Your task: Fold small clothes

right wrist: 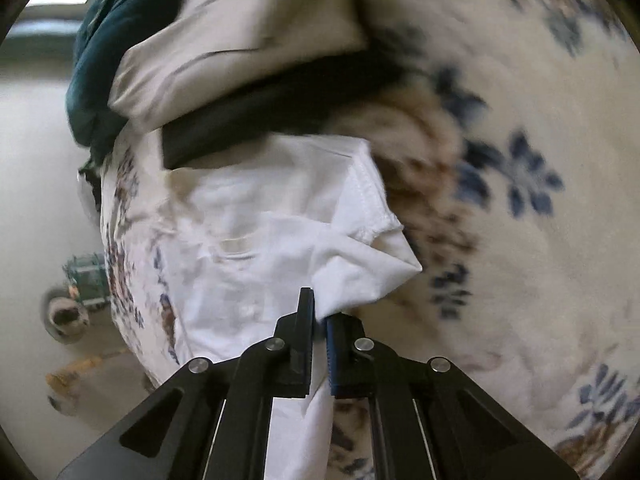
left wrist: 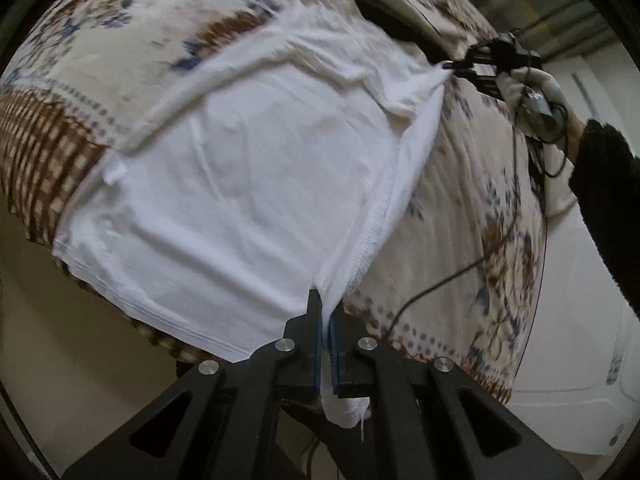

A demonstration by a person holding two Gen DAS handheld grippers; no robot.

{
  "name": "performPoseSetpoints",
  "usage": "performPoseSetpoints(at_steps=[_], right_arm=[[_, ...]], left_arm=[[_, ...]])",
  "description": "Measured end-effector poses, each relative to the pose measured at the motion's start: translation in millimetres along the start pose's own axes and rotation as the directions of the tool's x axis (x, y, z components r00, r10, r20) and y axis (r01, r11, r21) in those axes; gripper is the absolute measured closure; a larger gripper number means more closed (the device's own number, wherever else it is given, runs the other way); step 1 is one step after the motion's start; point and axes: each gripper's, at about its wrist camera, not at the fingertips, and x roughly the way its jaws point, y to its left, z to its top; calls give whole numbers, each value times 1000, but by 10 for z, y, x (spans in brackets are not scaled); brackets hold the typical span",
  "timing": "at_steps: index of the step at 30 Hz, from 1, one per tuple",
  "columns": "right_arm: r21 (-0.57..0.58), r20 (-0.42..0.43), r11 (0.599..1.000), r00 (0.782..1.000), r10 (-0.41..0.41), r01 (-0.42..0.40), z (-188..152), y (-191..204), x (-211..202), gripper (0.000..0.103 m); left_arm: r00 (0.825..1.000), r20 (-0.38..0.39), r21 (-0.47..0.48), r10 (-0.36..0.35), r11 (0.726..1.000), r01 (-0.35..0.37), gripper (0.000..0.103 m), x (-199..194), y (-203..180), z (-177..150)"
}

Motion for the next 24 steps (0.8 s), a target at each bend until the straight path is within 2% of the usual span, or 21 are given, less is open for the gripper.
performPoseSetpoints(at_steps=[3, 6, 13, 19, 21, 24], right_arm=[[-53, 1, 998, 999, -36, 36, 38, 530, -39, 98], [-112, -2, 989, 996, -93, 93, 68, 1102, 100, 98], [-208, -2, 948, 969, -245, 240, 92, 2163, 976, 98], [-222, -3, 908, 931, -365, 355, 142, 2565, 1728, 98], [-213, -9, 898, 918, -397, 386, 138, 2593, 1892, 97], [-169, -32, 917, 928, -370, 360, 115, 2561, 1931, 83]], left_arm=[[1000, 7, -53, -14, 998, 14, 102, -66, 379, 139], [1000, -4, -101, -25, 995, 25, 102, -65, 769, 258], [998, -51, -157, -45, 987, 36, 102, 120, 1671, 568], [989, -123, -144, -81, 988, 63, 99, 350, 2197, 688], [983, -165, -164, -75, 985, 48, 97, 441, 2357, 691], [975, -211, -182, -69, 983, 30, 95, 468, 2636, 656]])
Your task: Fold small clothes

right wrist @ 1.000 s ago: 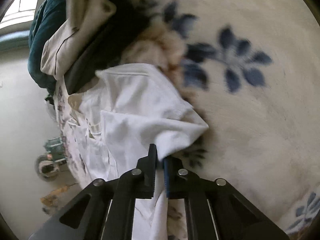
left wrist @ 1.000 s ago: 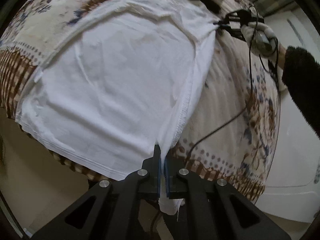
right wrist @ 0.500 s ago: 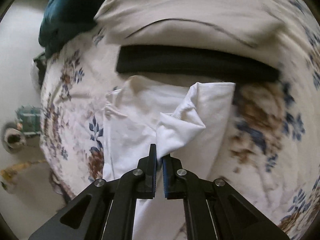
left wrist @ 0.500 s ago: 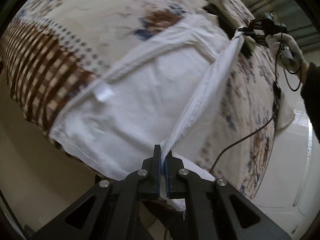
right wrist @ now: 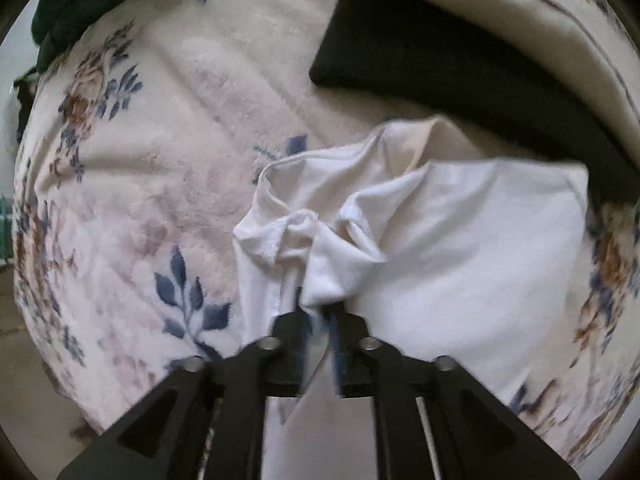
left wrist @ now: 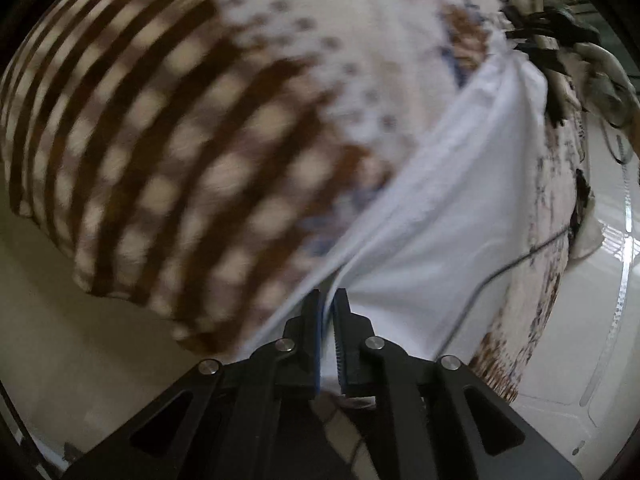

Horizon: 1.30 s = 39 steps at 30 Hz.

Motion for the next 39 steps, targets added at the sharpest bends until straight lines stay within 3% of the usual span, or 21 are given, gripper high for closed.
performPoseSetpoints(at_steps=[1, 2, 4, 6, 9, 14, 16, 18, 19, 20, 21, 22, 23, 24, 26, 27, 32, 39], right_arm=[[17, -6, 999, 1000, 30, -30, -50, -24, -27, 72], [29, -13, 998, 998, 60, -60, -122, -47, -71, 54], [37, -9, 995, 995, 97, -97, -307, -120, -190, 43], [17, 19, 992, 992, 121, -122, -628, -203, -343, 43], [9, 2, 995, 995, 103, -103, -1293, -332, -420, 43], [53, -129, 996, 989, 75, -69, -2950, -589, -233, 43], [107, -209, 992, 974, 86, -64, -3642, -696, -27, 43], [173, -289, 983, 951, 110, -61, -4193, -775, 202, 43], [202, -313, 977, 941, 127, -65, -4370, -794, 286, 43], [231, -334, 970, 930, 154, -78, -4578, -812, 378, 43], [245, -339, 966, 926, 167, -84, -4700, -820, 432, 44], [266, -332, 959, 926, 181, -93, -4804, -834, 463, 57], [294, -316, 950, 927, 202, -106, -4901, -854, 487, 83], [314, -313, 943, 926, 212, -110, -4966, -867, 510, 92], [334, -279, 935, 935, 219, -119, -5053, -903, 481, 100], [329, -259, 937, 942, 212, -120, -5087, -920, 438, 100], [314, -256, 938, 939, 230, -144, -5322, -1032, 304, 101], [279, -312, 956, 933, 177, -88, -5608, -737, 558, 102]], left_arm=[[1000, -4, -7, 10, 1000, -10, 95, -23, 64, -6], [1000, -8, -20, 12, 1000, -12, 90, -52, 146, -8], [1000, -22, -55, -16, 998, 15, 77, -101, 297, -28], [997, -32, -104, -69, 992, 65, 59, -147, 406, -53], [991, -29, -116, -130, 985, 125, 57, -208, 383, -97], [985, -101, -58, -138, 989, 133, 57, -75, 48, -145], [983, -131, -54, -126, 991, 120, 57, 72, -43, -164], [987, -137, -46, -84, 996, 78, 62, 160, -98, -169], [990, -121, -47, -70, 997, 65, 70, 173, -116, -178], [992, -112, -54, -61, 997, 55, 96, 181, -138, -181], [992, -112, -66, -59, 996, 52, 101, 189, -152, -182], [993, -105, -87, -63, 995, 54, 101, 161, -124, -192], [993, -95, -100, -62, 994, 53, 101, 107, -58, -196], [995, -83, -107, -55, 993, 46, 101, 60, -42, -201], [998, -57, -106, -31, 994, 25, 101, -48, 4, -189], [998, -47, -107, -29, 994, 23, 101, -110, 21, -184], [997, -62, -88, -42, 995, 36, 101, -111, -23, -162], [998, -69, -94, 6, 996, -13, 101, -59, 62, -243]])
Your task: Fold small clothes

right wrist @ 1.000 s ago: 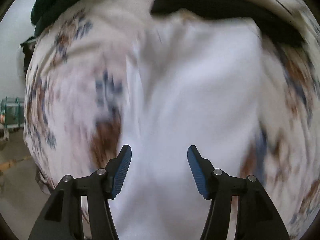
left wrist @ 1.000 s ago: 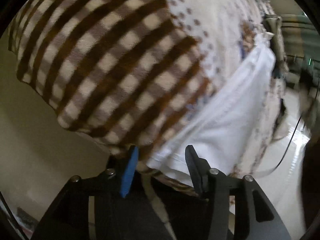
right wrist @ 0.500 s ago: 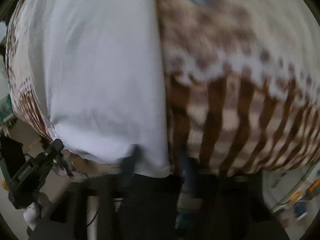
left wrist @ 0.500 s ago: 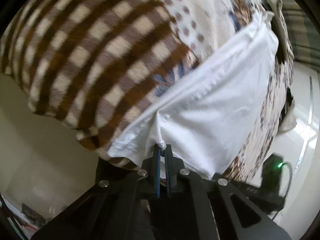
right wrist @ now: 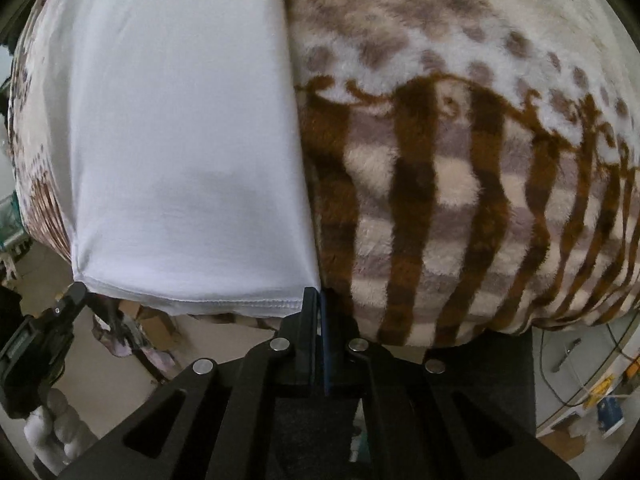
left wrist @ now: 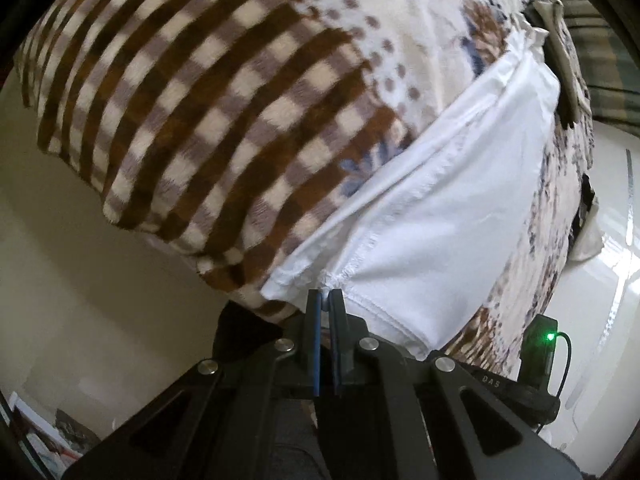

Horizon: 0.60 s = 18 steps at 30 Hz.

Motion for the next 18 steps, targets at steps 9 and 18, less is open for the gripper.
performPoseSetpoints(at_steps=[9, 18], right_arm=[[-139, 2, 990, 1000, -13, 13, -31, 390, -30, 67], [-74, 245, 986, 956, 161, -147, 332, 436, -1176, 50]], left_arm=[[999, -29, 117, 41, 992, -37, 94, -136, -230, 146], [985, 134, 229, -112, 970, 79, 38, -824, -1132, 680]])
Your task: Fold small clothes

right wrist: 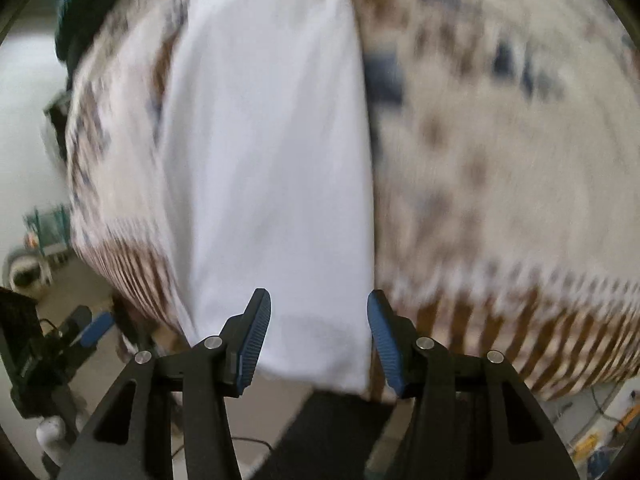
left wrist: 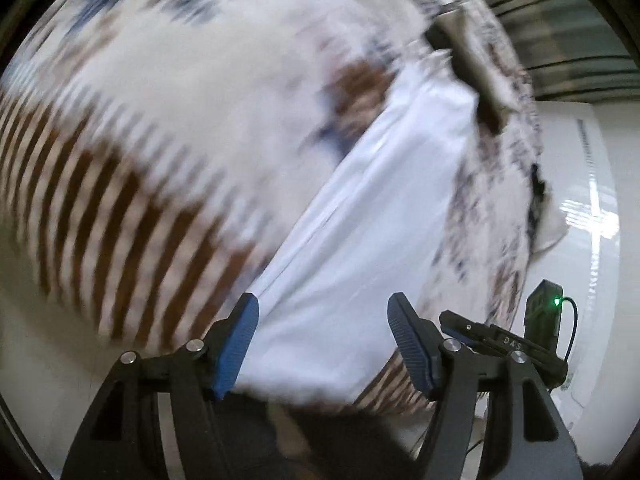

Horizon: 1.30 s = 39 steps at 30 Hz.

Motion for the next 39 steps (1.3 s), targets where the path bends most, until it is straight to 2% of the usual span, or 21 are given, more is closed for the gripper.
performPoseSetpoints(at_steps=[4, 8, 10, 13, 16, 17, 18, 20, 21, 22, 25, 26, 28, 29, 31, 32, 34, 35, 36, 38, 39], right_arm=[[22, 135, 999, 991, 26, -29, 774, -43, -396, 49], [52, 238, 998, 971, 16, -29, 1766, -264, -666, 49], [64, 249, 997, 968, 34, -52, 2295, -391, -745, 49], [88, 260, 991, 963, 76, -102, 2985, -523, -718, 49], [93, 267, 989, 960, 84, -113, 3504, -583, -665, 49], [91, 266, 990, 960, 83, -111, 3625, -592, -632, 49], [87, 267, 990, 960, 86, -113, 3705, -559, -554, 49], [68, 270, 991, 959, 89, -111, 3924, -532, -435, 49], [65, 269, 992, 959, 84, -105, 4004, -488, -362, 49], [61, 271, 993, 959, 81, -102, 4095, -494, -318, 49], [56, 286, 989, 952, 112, -134, 4338, -432, -205, 49], [58, 289, 987, 949, 127, -150, 4425, -397, -144, 49], [65, 294, 983, 945, 144, -170, 4534, -360, -105, 49], [66, 298, 984, 945, 136, -163, 4600, -327, -83, 49], [70, 300, 986, 946, 124, -151, 4664, -252, -48, 49], [70, 298, 988, 948, 111, -138, 4686, -226, -48, 49], [63, 302, 990, 948, 100, -124, 4723, -161, -60, 49], [58, 299, 992, 949, 94, -116, 4724, -135, -70, 49], [56, 299, 993, 950, 87, -108, 4715, -105, -76, 49], [52, 286, 994, 956, 73, -91, 4712, -81, -76, 49], [51, 281, 995, 957, 64, -81, 4716, -56, -52, 49]], left_arm=[[996, 82, 96, -48, 995, 40, 38, 267, -645, 827], [993, 100, 170, -61, 984, 43, 38, 775, -1315, 1643], [993, 101, 201, -60, 979, 39, 38, 1007, -1566, 2016], [993, 116, 276, -25, 961, -8, 40, 1409, -1925, 2474], [993, 113, 344, 33, 936, -71, 43, 1764, -2095, 2731], [992, 112, 367, 54, 926, -92, 54, 1895, -2118, 2822], [992, 106, 390, 69, 915, -105, 74, 2015, -2130, 2887], [992, 86, 418, 91, 901, -118, 102, 2215, -2137, 3002], [995, 80, 426, 67, 900, -94, 102, 2235, -2123, 3028], [994, 109, 433, 14, 899, -60, 103, 2174, -2108, 3051], [985, 158, 421, -72, 907, -1, 103, 1922, -2035, 3147], [983, 159, 413, -88, 911, 15, 103, 1869, -2000, 3190], [983, 171, 389, -72, 921, 0, 103, 1833, -1908, 3344], [985, 153, 369, -74, 930, 12, 103, 1834, -1840, 3411], [990, 50, 317, -129, 942, 107, 101, 1833, -1729, 3492], [991, 25, 309, -133, 944, 119, 99, 1821, -1734, 3491], [989, -9, 313, -150, 939, 146, 74, 1766, -1737, 3438], [987, -10, 324, -158, 934, 152, 49, 1739, -1741, 3401], [988, 0, 339, -156, 929, 146, 44, 1736, -1778, 3366], [991, 5, 400, -132, 909, 119, 47, 1807, -1868, 3276], [994, -2, 427, -106, 899, 96, 66, 1885, -1920, 3259]])
